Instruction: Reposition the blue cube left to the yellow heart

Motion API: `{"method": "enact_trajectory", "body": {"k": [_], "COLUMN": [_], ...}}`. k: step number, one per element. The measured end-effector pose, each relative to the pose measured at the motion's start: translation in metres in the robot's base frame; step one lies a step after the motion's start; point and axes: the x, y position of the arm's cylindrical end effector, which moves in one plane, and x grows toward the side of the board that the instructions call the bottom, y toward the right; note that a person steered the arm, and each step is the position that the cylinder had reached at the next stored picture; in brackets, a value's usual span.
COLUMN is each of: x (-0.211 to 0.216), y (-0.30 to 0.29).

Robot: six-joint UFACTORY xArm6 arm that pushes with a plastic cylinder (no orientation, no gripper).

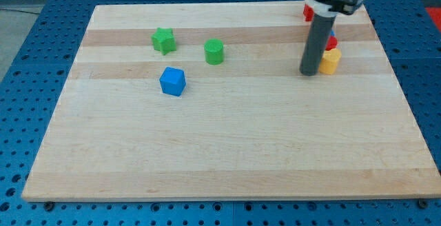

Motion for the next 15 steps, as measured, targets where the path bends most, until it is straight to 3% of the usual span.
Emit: {"method": "enact_trajectory", "body": {"k": [1,2,3,4,5,8,10,12,15], "x": [0.042,0.069,0.073,0.067,0.043,0.026,-0.009,-0.011,-0.051], "y": [-0.053,-0.148,-0.252,-0.312,-0.310,-0.197,-0.171,-0.113,-0.083]}}
